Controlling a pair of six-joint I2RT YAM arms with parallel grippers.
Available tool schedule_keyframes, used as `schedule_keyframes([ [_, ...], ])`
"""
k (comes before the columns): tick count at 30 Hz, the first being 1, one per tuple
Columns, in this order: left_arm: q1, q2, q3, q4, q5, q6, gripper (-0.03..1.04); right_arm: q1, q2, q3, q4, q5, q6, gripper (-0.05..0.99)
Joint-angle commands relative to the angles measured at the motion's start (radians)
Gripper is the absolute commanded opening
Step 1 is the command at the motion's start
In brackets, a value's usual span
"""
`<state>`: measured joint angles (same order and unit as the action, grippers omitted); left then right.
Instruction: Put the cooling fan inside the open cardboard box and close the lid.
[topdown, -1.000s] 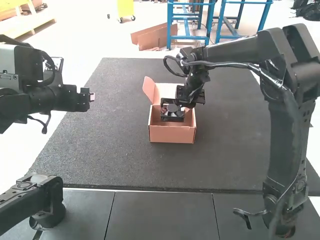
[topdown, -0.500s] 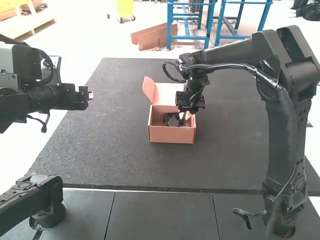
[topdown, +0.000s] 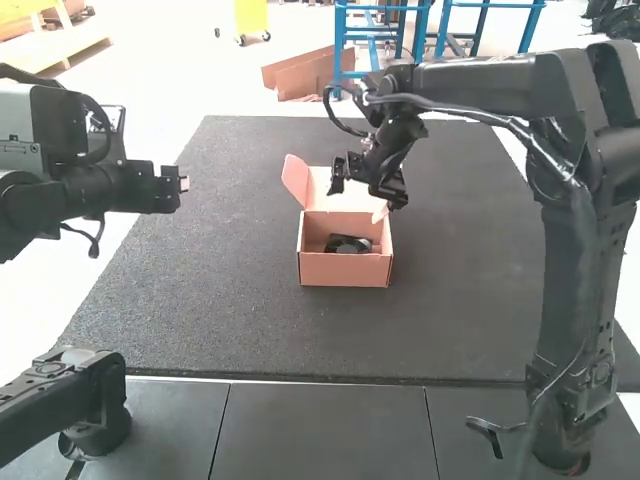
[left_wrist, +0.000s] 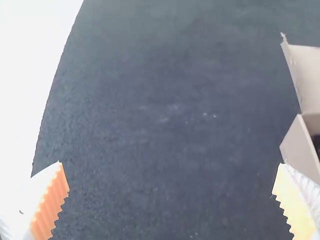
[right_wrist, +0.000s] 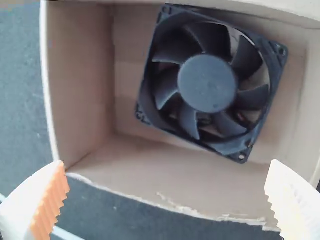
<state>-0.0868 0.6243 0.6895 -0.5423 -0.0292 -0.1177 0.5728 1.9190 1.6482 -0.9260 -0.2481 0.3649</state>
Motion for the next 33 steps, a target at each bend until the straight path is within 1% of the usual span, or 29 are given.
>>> schedule_keyframes([
  [1,-0.021,0.034,0.05,0.025,0.0,-0.005,0.97,-0.045,-0.12,0.035,0.0,-0.03,-0.046,0.9],
  [2,-0.027,0.046,0.058,0.033,0.0,-0.007,0.97,-0.057,-0.143,0.028,0.0,-0.02,-0.064,0.9],
  [6,-0.05,0.115,0.091,0.051,0.0,-0.062,0.97,-0.113,-0.235,-0.022,0.039,0.099,-0.107,0.9],
  [7,-0.054,0.132,0.099,0.053,0.0,-0.065,0.97,-0.128,-0.256,-0.042,0.05,0.127,-0.119,0.9],
  [9,-0.06,0.166,0.113,0.065,0.0,-0.066,0.97,-0.16,-0.301,-0.091,0.072,0.165,-0.141,0.9],
  [12,-0.064,0.203,0.122,0.108,0.0,-0.066,0.97,-0.205,-0.373,-0.186,0.141,0.204,-0.167,0.9],
  [14,-0.064,0.236,0.133,0.127,0.0,-0.066,0.97,-0.231,-0.423,-0.258,0.205,0.205,-0.187,0.9],
  [16,-0.064,0.282,0.15,0.127,0.0,-0.066,0.97,-0.246,-0.474,-0.321,0.274,0.204,-0.199,0.9],
  [17,-0.064,0.31,0.157,0.125,-0.001,-0.069,0.97,-0.252,-0.5,-0.353,0.308,0.201,-0.222,0.9],
  [19,-0.056,0.357,0.179,0.127,-0.001,-0.125,0.97,-0.266,-0.545,-0.419,0.409,0.199,-0.244,0.9],
  [20,-0.051,0.379,0.189,0.13,-0.001,-0.142,0.97,-0.269,-0.563,-0.456,0.48,0.196,-0.247,0.9],
  [21,-0.048,0.4,0.199,0.134,-0.001,-0.146,0.97,-0.271,-0.577,-0.484,0.547,0.191,-0.247,0.9],
  [22,-0.045,0.425,0.209,0.14,-0.006,-0.148,0.97,-0.272,-0.589,-0.505,0.573,0.188,-0.251,0.9],
  [23,-0.042,0.448,0.219,0.143,-0.008,-0.148,0.97,-0.272,-0.594,-0.518,0.575,0.184,-0.251,0.9],
  [25,-0.044,0.492,0.24,0.151,-0.02,-0.148,0.97,-0.272,-0.592,-0.534,0.599,0.155,-0.238,0.9],
  [28,-0.047,0.552,0.277,0.174,-0.032,-0.148,0.97,-0.275,-0.577,-0.55,0.645,0.144,-0.221,0.9],
  [31,-0.047,0.612,0.301,0.206,-0.043,-0.148,0.97,-0.28,-0.534,-0.544,0.648,0.118,-0.195,0.9],
  [33,-0.047,0.649,0.32,0.228,-0.043,-0.161,0.97,-0.284,-0.505,-0.53,0.65,0.109,-0.188,0.9],
])
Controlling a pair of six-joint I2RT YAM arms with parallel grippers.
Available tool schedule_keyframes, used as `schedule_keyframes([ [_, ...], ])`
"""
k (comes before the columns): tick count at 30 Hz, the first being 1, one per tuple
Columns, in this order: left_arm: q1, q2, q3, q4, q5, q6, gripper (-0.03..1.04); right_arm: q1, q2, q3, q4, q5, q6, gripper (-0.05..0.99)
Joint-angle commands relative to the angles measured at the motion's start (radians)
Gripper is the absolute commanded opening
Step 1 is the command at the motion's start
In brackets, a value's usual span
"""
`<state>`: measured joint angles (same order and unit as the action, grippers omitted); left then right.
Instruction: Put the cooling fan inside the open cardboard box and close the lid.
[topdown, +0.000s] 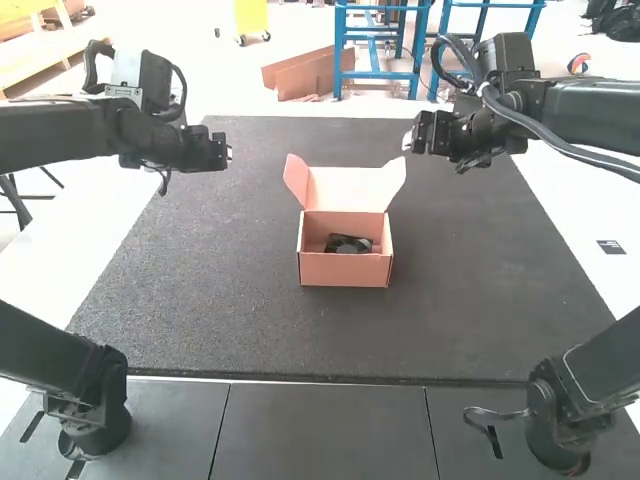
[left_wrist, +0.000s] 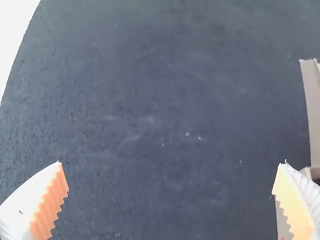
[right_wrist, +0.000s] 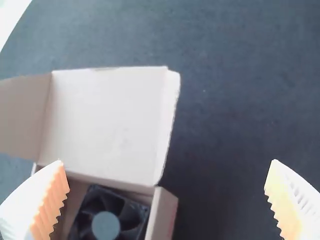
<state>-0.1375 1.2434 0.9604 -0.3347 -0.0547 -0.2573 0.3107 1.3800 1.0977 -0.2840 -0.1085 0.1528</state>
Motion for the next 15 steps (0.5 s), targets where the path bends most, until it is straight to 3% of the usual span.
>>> schedule_keyframes([
  [1,0.004,0.047,0.055,0.031,-0.017,-0.023,0.97,-0.025,0.047,0.028,0.011,-0.034,0.025,0.9],
  [15,0.001,0.251,0.158,0.105,-0.016,-0.026,0.97,-0.027,0.277,0.225,-0.009,-0.125,0.054,0.9],
])
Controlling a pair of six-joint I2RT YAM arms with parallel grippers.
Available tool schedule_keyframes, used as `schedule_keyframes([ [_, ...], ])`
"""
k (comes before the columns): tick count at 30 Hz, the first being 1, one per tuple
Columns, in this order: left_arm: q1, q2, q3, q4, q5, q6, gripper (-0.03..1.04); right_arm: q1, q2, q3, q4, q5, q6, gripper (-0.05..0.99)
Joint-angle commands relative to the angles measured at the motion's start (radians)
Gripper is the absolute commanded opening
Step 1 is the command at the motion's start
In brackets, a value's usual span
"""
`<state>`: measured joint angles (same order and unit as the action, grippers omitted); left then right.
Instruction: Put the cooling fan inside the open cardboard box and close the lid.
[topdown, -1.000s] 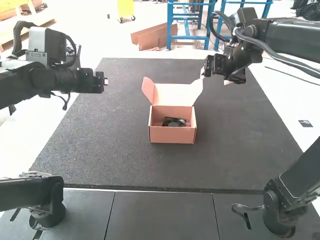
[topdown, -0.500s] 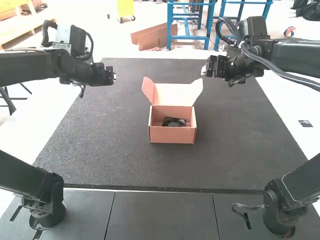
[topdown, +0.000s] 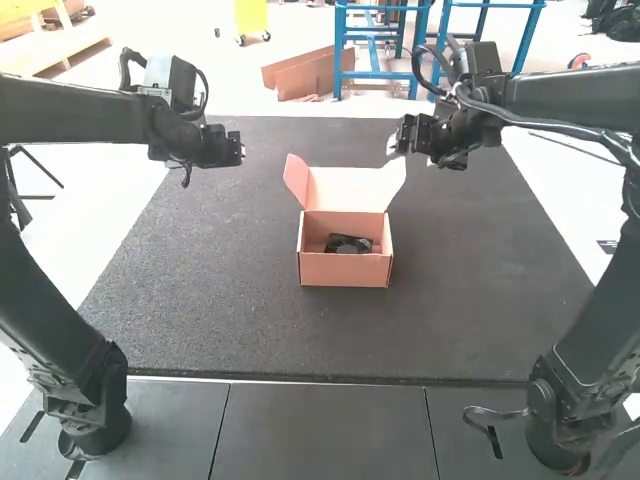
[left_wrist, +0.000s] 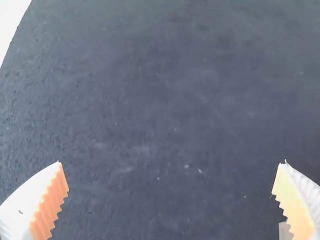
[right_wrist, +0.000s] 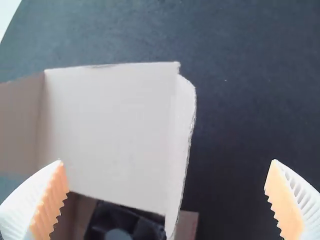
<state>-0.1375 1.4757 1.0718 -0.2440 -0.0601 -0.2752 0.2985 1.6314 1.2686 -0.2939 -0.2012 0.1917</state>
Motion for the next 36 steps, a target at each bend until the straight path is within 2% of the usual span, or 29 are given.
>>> schedule_keyframes([
  [1,-0.002,0.029,0.053,0.015,-0.007,-0.009,0.97,-0.015,0.044,0.069,-0.007,-0.038,0.015,0.9],
  [11,-0.054,0.152,0.139,0.018,0.017,-0.013,0.97,-0.016,0.176,0.196,-0.054,-0.07,0.014,0.9],
  [22,-0.07,0.255,0.223,0.018,0.023,-0.012,0.97,-0.015,0.242,0.27,-0.085,-0.073,0.002,0.9],
  [27,-0.083,0.284,0.241,0.012,0.046,-0.012,0.97,-0.012,0.255,0.279,-0.111,-0.095,0.0,0.9],
  [36,-0.162,0.29,0.252,-0.009,0.106,-0.009,0.97,-0.01,0.257,0.279,-0.113,-0.119,0.006,0.85],
])
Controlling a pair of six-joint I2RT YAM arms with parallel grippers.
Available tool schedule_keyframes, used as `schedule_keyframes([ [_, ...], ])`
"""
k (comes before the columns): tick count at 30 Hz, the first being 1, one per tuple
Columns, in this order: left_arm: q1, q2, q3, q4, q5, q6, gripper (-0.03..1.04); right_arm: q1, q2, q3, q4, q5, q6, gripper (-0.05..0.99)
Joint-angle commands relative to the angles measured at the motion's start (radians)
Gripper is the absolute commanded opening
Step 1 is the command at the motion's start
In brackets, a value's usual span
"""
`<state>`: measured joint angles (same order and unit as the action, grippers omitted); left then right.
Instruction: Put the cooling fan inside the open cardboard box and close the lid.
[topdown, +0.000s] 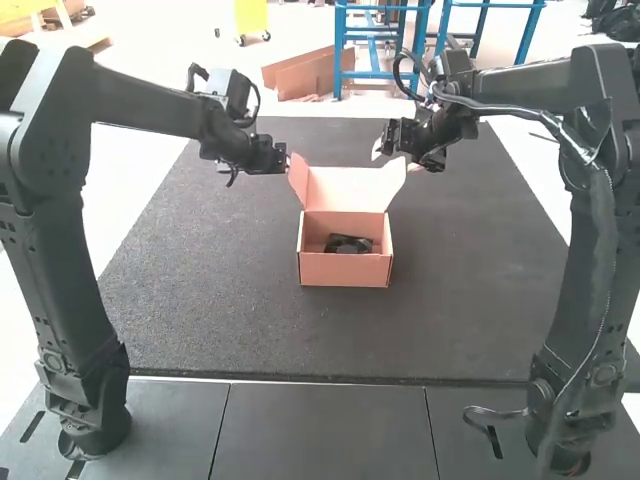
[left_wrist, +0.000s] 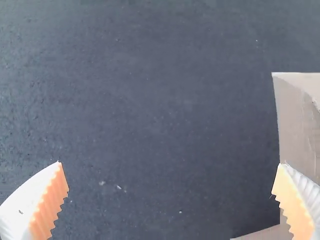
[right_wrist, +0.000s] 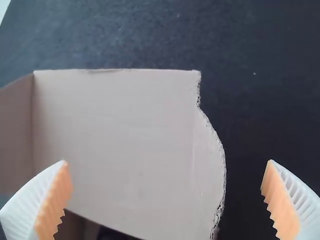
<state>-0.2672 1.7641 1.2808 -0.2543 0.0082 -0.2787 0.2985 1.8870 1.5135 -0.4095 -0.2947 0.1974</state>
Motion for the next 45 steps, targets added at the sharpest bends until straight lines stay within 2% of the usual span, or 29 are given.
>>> schedule_keyframes([
  [1,-0.043,0.001,0.043,-0.002,0.038,-0.005,0.97,-0.012,0.001,0.033,0.005,-0.027,0.002,0.85],
  [4,-0.072,-0.002,0.045,-0.005,0.038,0.001,0.97,-0.012,0.001,0.033,0.005,-0.031,0.004,0.84],
  [8,-0.079,-0.002,0.054,-0.008,0.038,0.001,0.97,-0.012,0.001,0.027,0.005,-0.032,0.004,0.8],
  [18,-0.079,-0.002,0.06,-0.016,0.038,0.004,0.97,-0.009,-0.005,0.024,-0.014,-0.027,-0.001,0.46],
  [21,-0.083,-0.003,0.06,-0.019,0.038,0.004,0.97,-0.009,-0.006,0.024,-0.034,-0.02,-0.012,0.39],
  [23,-0.083,-0.003,0.06,-0.02,0.038,0.006,0.97,-0.009,-0.009,0.024,-0.04,-0.011,-0.015,0.39],
  [26,-0.083,-0.005,0.06,-0.022,0.038,0.006,0.97,-0.009,-0.016,0.019,-0.041,0.006,-0.019,0.31],
  [29,-0.083,-0.005,0.06,-0.025,0.038,0.007,0.97,-0.009,-0.019,0.017,-0.041,0.017,-0.019,0.28],
  [37,-0.083,-0.006,0.061,-0.031,0.038,0.009,0.97,-0.013,-0.039,0.005,-0.037,0.055,-0.019,0.27],
  [45,-0.083,-0.006,0.061,-0.039,0.038,0.009,0.97,-0.018,-0.058,0.004,-0.034,0.063,-0.021,0.26],
])
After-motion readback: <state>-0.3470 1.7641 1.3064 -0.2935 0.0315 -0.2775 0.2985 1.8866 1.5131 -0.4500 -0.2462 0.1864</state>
